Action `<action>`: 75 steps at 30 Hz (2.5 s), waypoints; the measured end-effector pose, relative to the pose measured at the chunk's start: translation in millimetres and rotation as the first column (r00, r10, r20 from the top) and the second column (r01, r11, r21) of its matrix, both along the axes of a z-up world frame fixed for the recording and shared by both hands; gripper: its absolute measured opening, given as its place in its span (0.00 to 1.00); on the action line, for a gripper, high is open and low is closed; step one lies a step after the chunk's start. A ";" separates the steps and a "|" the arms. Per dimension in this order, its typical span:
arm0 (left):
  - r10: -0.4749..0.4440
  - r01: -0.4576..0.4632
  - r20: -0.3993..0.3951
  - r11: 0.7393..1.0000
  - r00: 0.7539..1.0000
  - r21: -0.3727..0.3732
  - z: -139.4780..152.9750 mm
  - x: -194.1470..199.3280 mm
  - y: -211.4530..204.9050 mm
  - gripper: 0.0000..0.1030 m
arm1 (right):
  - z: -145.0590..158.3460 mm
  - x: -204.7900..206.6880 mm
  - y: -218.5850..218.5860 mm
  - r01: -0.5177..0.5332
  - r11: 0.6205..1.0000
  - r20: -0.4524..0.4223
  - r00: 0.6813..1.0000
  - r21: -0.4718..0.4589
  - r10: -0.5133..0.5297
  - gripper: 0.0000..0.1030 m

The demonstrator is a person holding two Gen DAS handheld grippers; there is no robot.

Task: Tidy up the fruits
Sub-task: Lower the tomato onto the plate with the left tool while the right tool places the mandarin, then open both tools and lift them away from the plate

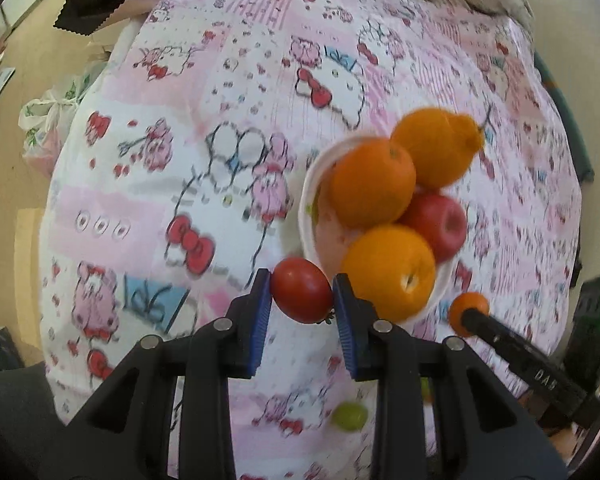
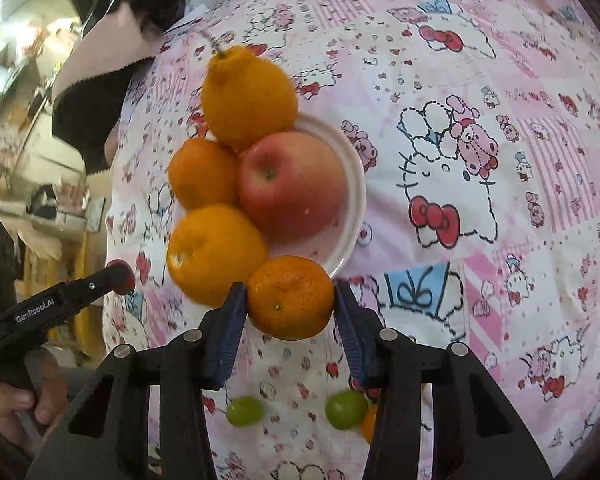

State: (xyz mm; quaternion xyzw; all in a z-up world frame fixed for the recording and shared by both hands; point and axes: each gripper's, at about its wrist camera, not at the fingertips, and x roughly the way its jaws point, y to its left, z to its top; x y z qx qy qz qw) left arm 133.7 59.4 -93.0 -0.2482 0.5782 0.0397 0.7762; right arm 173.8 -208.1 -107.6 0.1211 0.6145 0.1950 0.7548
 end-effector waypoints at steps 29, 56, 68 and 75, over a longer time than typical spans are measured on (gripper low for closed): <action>-0.007 0.007 0.033 1.000 0.999 0.013 -26.3 36.3 -21.0 0.72 | -33.5 23.7 4.1 0.089 0.986 -0.118 0.990 0.143 -0.073 0.58; -0.148 0.084 0.216 0.956 0.965 0.280 36.8 -10.5 -31.2 0.72 | 49.8 -9.4 -25.7 0.091 0.990 0.138 0.985 0.110 -0.105 0.78; -0.229 0.129 0.327 0.945 0.917 0.301 75.9 -54.9 -36.7 0.73 | 68.6 -58.5 -66.0 0.158 0.979 0.173 0.969 0.126 -0.179 0.82; -0.252 0.160 0.309 0.943 0.917 0.293 75.1 -86.8 -46.1 0.73 | 74.4 -89.6 -75.1 0.195 0.976 0.220 0.952 0.099 -0.212 0.82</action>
